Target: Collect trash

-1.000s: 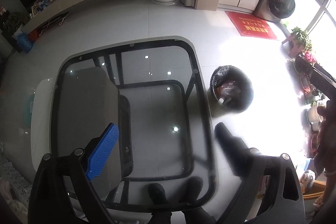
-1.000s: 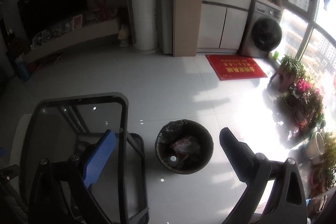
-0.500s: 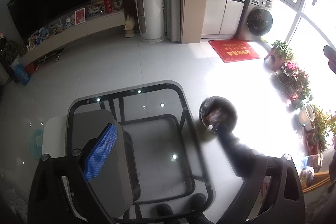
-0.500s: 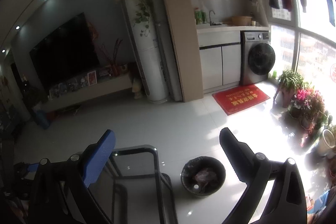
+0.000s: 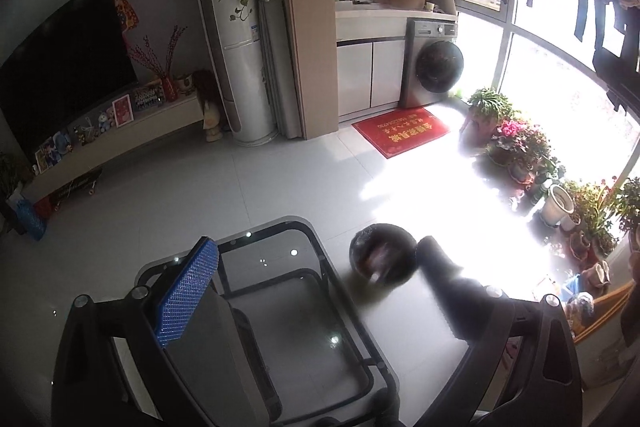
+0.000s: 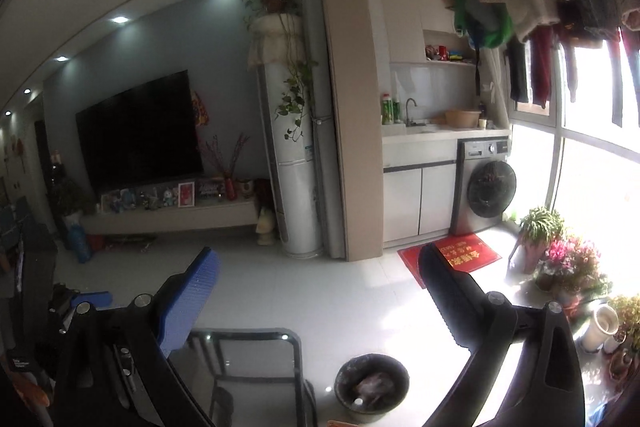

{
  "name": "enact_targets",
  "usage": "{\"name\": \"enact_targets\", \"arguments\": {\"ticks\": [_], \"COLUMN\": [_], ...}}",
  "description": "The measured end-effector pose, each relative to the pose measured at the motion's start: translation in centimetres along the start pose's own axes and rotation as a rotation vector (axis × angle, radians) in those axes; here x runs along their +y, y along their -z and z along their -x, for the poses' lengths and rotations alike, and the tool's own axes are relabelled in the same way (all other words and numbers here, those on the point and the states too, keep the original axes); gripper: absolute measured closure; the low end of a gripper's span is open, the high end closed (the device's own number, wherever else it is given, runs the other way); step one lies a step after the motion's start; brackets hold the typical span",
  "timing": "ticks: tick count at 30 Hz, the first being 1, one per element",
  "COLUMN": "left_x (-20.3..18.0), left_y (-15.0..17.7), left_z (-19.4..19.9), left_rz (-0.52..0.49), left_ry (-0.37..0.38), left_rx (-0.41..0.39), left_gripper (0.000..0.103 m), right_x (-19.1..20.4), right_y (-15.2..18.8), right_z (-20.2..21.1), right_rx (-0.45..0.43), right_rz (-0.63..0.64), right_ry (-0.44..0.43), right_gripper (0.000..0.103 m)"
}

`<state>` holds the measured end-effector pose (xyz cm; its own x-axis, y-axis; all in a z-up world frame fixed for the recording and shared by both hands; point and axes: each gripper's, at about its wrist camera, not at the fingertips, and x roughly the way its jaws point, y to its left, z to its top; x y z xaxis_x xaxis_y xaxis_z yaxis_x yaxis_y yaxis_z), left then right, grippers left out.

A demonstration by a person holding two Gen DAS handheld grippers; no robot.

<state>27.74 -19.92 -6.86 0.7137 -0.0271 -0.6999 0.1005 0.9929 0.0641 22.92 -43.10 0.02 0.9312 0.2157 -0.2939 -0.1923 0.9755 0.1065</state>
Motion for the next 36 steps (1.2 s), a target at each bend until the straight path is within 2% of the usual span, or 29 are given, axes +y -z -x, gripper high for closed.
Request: {"name": "enact_targets", "arguments": {"ticks": [2,14,18,22,27,30,32,36], "left_x": [0.0,1.7,1.7,1.5,1.4,1.4,1.3,1.0], "left_y": [-0.6,-4.7,-5.3,-5.3,-5.1,-5.2,-5.4,-5.6], "left_z": [1.1,6.7,8.2,8.7,8.9,9.2,9.2,9.2], "left_rz": [0.003,0.051,0.057,0.06,0.057,0.059,0.067,0.062], "left_ry": [-0.005,-0.042,-0.073,-0.08,-0.086,-0.079,-0.075,-0.077], "left_rx": [-0.025,-0.139,-0.18,-0.176,-0.175,-0.173,-0.172,-0.168], "left_gripper": [0.006,0.006,0.006,0.006,0.006,0.006,0.006,0.006], "right_x": [0.3,2.0,2.4,2.3,2.3,3.3,3.6,3.1], "right_y": [-0.3,-2.7,-2.9,-3.1,-3.3,-3.5,-3.5,-3.5], "right_z": [0.5,1.2,1.8,2.4,3.3,3.9,4.3,4.3], "right_rx": [-0.004,-0.026,-0.047,-0.047,-0.064,-0.09,-0.11,-0.085], "right_rz": [-0.003,-0.034,-0.044,-0.061,-0.052,0.032,0.063,0.054], "right_ry": [0.023,-0.025,-0.014,-0.025,0.007,0.11,0.142,0.118], "right_gripper": [0.007,0.007,0.007,0.007,0.007,0.007,0.007,0.007]}}
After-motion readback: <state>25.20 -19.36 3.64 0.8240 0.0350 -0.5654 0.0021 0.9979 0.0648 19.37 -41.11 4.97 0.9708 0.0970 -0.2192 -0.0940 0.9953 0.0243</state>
